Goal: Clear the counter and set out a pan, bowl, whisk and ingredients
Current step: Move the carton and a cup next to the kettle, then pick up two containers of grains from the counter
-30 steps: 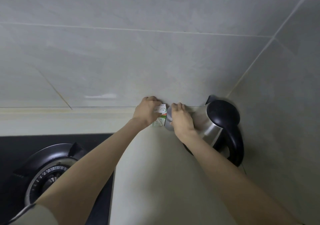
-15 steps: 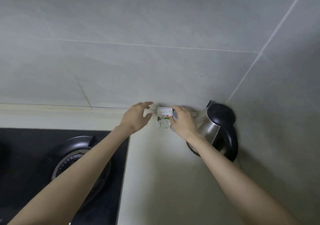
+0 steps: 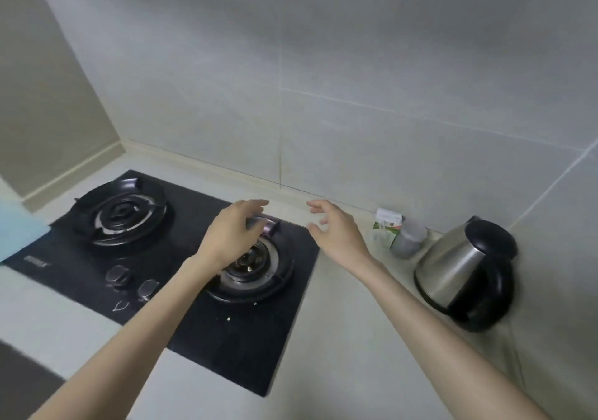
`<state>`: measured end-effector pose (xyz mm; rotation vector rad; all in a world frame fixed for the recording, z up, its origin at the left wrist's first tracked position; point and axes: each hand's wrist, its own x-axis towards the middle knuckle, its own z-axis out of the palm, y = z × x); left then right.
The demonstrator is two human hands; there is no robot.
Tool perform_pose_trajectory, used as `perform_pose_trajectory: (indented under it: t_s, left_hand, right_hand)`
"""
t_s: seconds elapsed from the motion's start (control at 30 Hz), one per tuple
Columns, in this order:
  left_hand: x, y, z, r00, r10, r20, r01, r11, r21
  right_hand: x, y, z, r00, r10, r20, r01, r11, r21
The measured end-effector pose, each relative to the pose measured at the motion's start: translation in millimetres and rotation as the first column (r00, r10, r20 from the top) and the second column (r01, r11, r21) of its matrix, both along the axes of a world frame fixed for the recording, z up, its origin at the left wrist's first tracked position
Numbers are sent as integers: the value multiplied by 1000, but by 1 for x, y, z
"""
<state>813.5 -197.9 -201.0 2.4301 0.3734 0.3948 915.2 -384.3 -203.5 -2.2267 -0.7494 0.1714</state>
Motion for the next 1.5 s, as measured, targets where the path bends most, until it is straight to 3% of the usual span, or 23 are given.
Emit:
perform_pose_trajectory:
  t_s: [0.27,0.67,0.87,1.1,1.5]
  left_hand:
    - [-165,77,7,951,311,-2,-310,949,58]
    - [-475,182,18,734,678,44,-678,735,-15]
    - [-640,211,24,590,806,43,-807,591,-5]
    - [-799,239,17,333,942,47,-941,335,-47]
    - [-989,367,17,11,996,84,-1000,12,-11]
  right_hand:
    - [-111,109,6,944,330,0,-330,944,4]
    - [-374,293,16,701,714,-7,-713,700,34]
    - [-529,372,20,535,845,-30,-844,535,40]
    - [-689,465,18,268,963,-12,-963,268,40]
    - [-903,653,13,-46,999,-6,-996,-46,77]
